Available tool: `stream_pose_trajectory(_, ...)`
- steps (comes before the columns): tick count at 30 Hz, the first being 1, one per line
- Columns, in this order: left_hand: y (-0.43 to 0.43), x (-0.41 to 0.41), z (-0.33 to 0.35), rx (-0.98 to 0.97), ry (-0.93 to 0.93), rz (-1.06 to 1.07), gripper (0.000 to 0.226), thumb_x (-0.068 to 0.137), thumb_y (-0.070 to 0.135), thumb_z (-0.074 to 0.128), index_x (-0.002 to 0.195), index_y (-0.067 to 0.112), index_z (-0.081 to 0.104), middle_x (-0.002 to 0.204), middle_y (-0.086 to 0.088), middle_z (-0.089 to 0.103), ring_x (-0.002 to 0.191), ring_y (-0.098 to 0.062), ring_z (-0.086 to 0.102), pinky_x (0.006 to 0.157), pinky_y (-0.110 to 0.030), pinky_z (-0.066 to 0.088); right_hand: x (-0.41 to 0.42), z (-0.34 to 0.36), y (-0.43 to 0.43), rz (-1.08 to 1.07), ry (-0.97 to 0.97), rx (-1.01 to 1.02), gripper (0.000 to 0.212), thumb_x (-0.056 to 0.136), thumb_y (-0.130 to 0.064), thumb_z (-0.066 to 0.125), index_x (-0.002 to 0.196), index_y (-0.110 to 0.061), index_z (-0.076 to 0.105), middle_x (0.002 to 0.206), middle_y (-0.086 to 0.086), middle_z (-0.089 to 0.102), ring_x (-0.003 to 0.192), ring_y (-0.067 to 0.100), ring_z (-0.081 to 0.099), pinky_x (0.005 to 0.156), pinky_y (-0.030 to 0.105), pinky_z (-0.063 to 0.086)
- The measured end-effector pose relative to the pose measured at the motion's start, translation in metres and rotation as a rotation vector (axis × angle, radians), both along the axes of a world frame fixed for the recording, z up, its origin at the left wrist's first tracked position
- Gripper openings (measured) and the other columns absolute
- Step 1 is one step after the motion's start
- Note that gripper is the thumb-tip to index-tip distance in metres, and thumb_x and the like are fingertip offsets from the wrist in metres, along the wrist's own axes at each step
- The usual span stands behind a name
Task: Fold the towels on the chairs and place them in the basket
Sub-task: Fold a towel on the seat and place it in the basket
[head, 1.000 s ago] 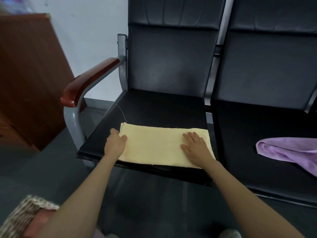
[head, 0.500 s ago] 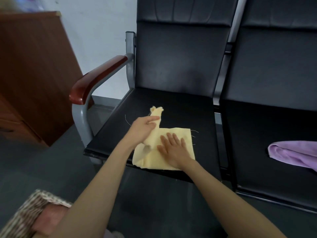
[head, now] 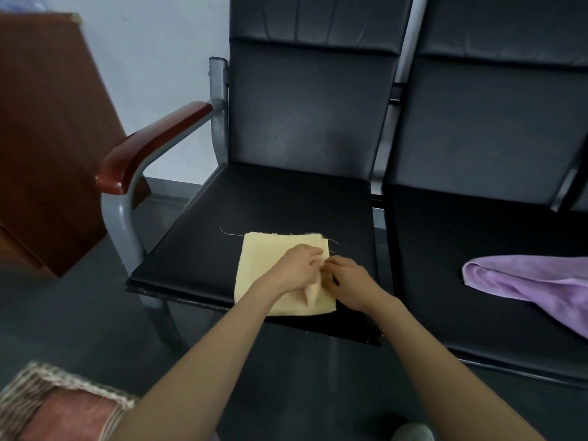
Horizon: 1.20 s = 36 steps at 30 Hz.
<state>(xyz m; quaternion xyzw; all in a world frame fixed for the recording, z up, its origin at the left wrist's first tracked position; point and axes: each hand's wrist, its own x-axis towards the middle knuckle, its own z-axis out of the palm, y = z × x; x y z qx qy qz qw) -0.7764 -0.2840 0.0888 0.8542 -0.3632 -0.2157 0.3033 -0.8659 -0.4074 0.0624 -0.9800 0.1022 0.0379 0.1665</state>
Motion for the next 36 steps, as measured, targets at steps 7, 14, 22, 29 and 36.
stream_pose_trajectory(7, 0.025, 0.024, -0.016, -0.147, -0.180, 0.300, 0.030, 0.100, 0.014, 0.040, 0.123, 0.013, 0.059, 0.133, -0.002, 0.050, 0.119, -0.017, 0.049, 0.092, -0.019, 0.035, -0.003, 0.013, -0.013, -0.116, -0.024, 0.277, 0.038, 0.090, 0.003, 0.036, 0.112, -0.010, 0.065, 0.123, 0.003, 0.057, 0.108, 0.018, 0.053, 0.093, 0.027, 0.043)
stream_pose_trajectory(14, 0.072, 0.042, -0.047, -0.002, -0.435, 0.280, 0.043, 0.103, 0.019, 0.031, 0.144, 0.007, 0.037, 0.155, -0.005, 0.026, 0.145, -0.018, 0.017, 0.118, -0.033, 0.016, 0.024, 0.019, 0.013, -0.292, -0.305, 0.183, 0.031, 0.096, -0.005, 0.040, 0.119, -0.009, 0.060, 0.127, 0.006, 0.054, 0.115, 0.019, 0.051, 0.092, 0.026, 0.043)
stream_pose_trajectory(22, 0.066, 0.036, -0.064, 0.273, -0.351, 0.159, 0.054, 0.103, 0.038, 0.011, 0.153, 0.021, 0.000, 0.159, 0.010, -0.008, 0.145, -0.004, -0.013, 0.118, -0.039, -0.006, 0.059, -0.016, 0.062, -0.090, -0.104, 0.120, 0.049, 0.104, -0.029, 0.023, 0.151, -0.017, 0.017, 0.160, 0.003, 0.008, 0.148, 0.019, -0.001, 0.119, 0.035, 0.001)
stream_pose_trajectory(29, 0.064, 0.036, -0.064, 0.323, -0.351, 0.181, 0.056, 0.102, 0.042, 0.008, 0.152, 0.021, -0.007, 0.158, 0.012, -0.015, 0.144, -0.005, -0.018, 0.118, -0.044, -0.008, 0.047, -0.030, 0.051, -0.129, 0.070, -0.094, 0.062, 0.098, -0.055, 0.008, 0.152, -0.029, -0.006, 0.159, -0.010, -0.011, 0.146, 0.017, -0.017, 0.118, 0.042, -0.009)
stream_pose_trajectory(36, 0.061, 0.028, -0.062, 0.328, -0.427, 0.350, 0.066, 0.100, 0.048, 0.013, 0.151, 0.008, -0.002, 0.159, -0.005, -0.013, 0.144, -0.022, -0.021, 0.115, -0.048, -0.013, 0.029, -0.032, 0.042, -0.330, 0.004, -0.013, 0.058, 0.103, -0.040, 0.011, 0.152, -0.018, -0.009, 0.160, -0.004, -0.012, 0.146, 0.021, -0.014, 0.120, 0.044, -0.003)
